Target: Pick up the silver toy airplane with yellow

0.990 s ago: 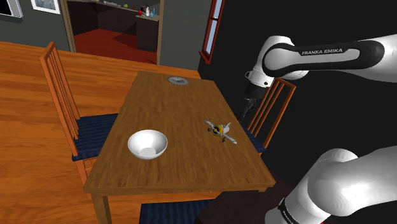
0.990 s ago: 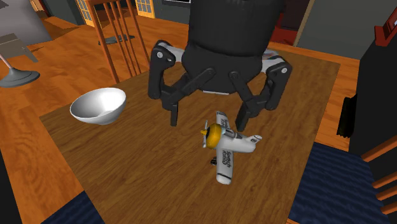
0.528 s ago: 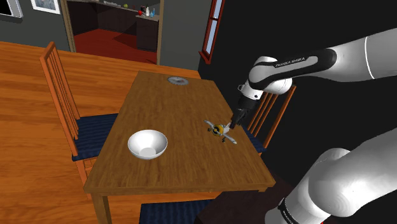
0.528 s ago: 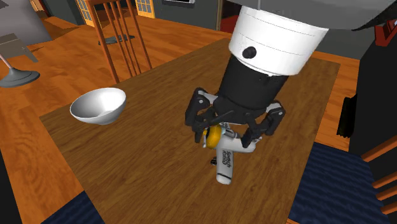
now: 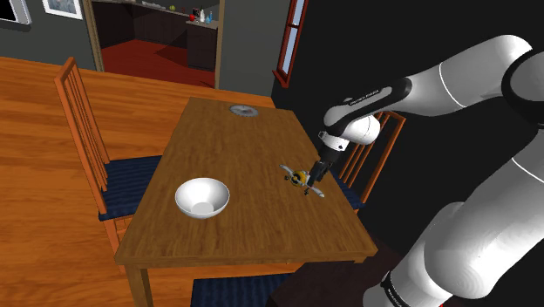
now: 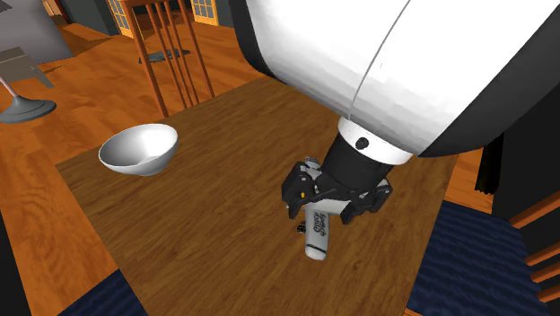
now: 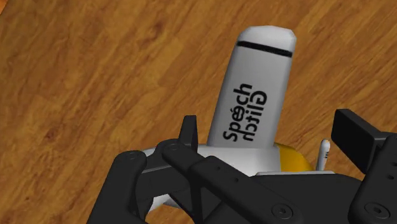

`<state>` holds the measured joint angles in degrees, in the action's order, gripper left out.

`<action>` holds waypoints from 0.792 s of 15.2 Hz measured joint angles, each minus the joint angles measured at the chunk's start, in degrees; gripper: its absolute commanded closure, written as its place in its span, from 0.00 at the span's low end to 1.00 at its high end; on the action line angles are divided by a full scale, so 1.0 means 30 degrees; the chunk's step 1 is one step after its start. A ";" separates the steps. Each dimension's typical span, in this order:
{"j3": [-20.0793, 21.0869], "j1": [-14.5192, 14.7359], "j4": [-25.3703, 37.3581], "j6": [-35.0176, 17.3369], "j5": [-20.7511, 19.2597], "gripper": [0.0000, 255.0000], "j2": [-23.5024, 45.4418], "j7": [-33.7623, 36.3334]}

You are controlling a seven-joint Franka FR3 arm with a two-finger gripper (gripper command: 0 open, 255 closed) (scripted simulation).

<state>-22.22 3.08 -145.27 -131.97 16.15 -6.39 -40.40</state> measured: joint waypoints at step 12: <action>-0.0063 0.0188 -0.0163 -0.1292 0.1219 1.00 0.1381 -0.1159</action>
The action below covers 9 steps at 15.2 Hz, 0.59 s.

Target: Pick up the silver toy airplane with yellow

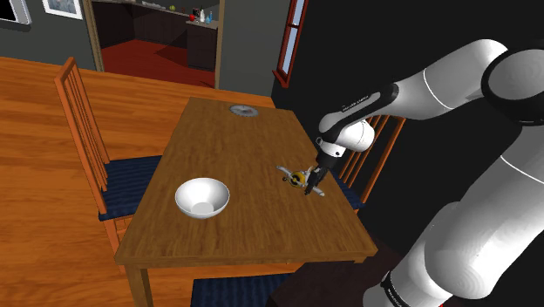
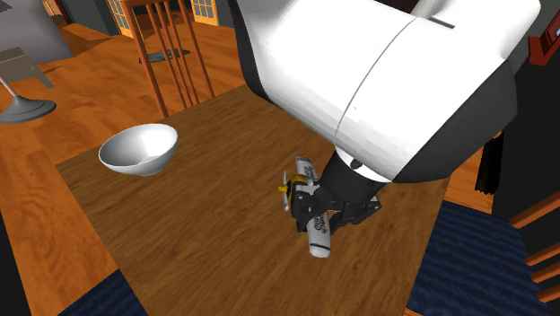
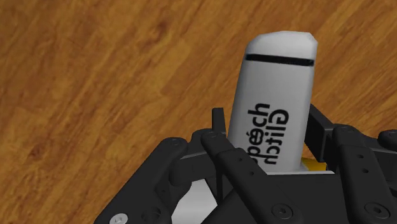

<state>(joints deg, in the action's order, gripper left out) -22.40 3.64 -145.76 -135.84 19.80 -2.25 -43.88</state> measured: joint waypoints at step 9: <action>0.0034 -0.0099 0.0110 0.0850 -0.0830 1.00 -0.0917 0.0807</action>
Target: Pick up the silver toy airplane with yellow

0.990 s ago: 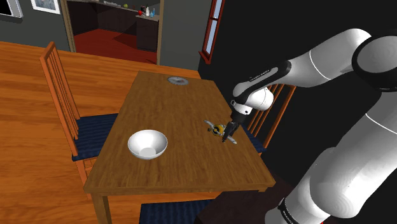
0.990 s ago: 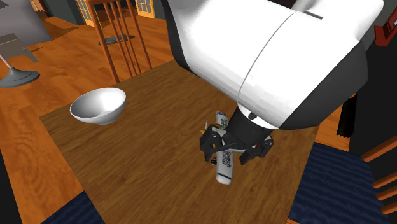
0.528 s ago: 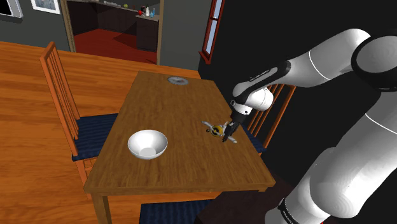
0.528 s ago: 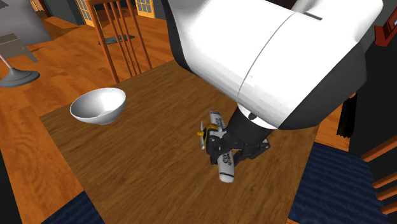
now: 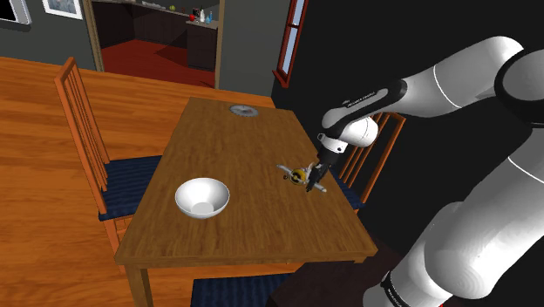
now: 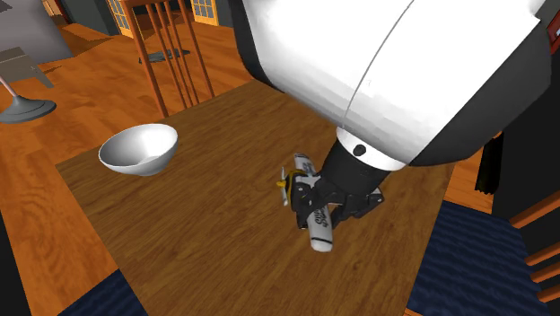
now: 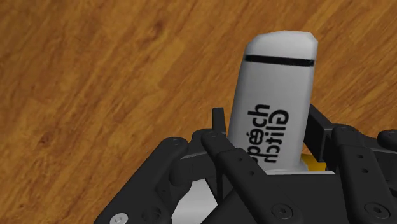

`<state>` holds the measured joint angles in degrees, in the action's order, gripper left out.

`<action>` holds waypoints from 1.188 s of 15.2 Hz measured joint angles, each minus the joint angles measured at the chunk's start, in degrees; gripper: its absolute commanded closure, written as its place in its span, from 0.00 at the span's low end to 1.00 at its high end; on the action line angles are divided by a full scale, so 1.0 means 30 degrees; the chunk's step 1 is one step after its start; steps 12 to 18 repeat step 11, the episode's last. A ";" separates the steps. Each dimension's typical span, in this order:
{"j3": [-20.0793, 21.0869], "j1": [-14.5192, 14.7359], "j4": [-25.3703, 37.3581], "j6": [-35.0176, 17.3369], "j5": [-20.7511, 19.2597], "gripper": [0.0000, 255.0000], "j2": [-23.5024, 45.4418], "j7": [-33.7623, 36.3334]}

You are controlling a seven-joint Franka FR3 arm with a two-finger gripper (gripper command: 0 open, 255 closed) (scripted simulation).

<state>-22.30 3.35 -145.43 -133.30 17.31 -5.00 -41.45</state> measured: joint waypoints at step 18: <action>0.0218 -0.0353 0.0865 0.2733 -0.1649 1.00 -0.2255 0.1692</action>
